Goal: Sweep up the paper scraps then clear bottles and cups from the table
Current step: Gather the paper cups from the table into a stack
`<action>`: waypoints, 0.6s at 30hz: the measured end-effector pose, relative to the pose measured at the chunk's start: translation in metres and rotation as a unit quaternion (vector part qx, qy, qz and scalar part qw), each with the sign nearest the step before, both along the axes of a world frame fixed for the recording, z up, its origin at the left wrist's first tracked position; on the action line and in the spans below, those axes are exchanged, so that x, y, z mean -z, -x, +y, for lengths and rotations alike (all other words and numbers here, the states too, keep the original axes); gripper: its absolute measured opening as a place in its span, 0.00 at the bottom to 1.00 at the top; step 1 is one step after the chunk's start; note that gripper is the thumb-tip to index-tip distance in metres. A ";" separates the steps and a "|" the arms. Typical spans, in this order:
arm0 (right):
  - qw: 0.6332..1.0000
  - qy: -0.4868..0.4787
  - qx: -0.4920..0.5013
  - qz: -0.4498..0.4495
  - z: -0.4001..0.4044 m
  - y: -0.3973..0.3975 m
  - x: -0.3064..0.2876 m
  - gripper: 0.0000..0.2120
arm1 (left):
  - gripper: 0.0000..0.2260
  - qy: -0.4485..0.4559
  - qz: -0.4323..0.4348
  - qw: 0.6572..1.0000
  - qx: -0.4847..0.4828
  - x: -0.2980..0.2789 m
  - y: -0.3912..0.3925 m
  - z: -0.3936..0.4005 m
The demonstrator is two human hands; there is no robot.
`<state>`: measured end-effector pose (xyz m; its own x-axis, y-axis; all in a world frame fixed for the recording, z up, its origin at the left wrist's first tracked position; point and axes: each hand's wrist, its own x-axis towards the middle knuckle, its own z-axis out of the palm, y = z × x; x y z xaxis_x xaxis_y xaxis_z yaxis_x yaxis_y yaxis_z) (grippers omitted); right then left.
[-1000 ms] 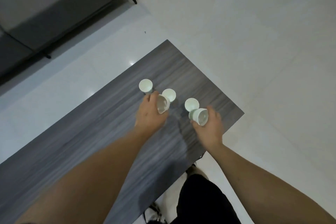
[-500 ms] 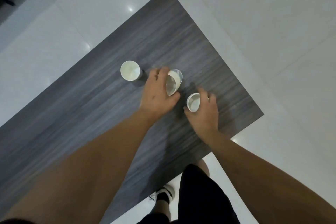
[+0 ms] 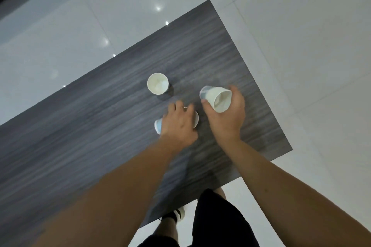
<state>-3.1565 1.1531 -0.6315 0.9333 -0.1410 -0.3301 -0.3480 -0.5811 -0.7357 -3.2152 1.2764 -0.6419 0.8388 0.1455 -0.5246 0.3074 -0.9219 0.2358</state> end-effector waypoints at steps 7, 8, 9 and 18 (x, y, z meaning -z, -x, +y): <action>0.986 -0.108 -0.126 -0.025 0.069 -0.021 -0.012 0.40 | 0.29 0.015 0.030 0.997 -0.063 0.013 0.025 0.015; 0.982 -0.111 -0.149 -0.030 0.081 -0.021 -0.011 0.39 | 0.29 0.033 0.031 0.995 -0.087 0.012 0.030 0.020; 0.978 -0.105 -0.175 -0.033 0.093 -0.021 -0.010 0.39 | 0.30 0.056 0.027 0.992 -0.113 0.012 0.036 0.026; 0.916 0.086 -0.392 -0.008 0.123 -0.010 0.040 0.37 | 0.33 0.070 -0.057 0.970 -0.226 0.007 0.100 0.058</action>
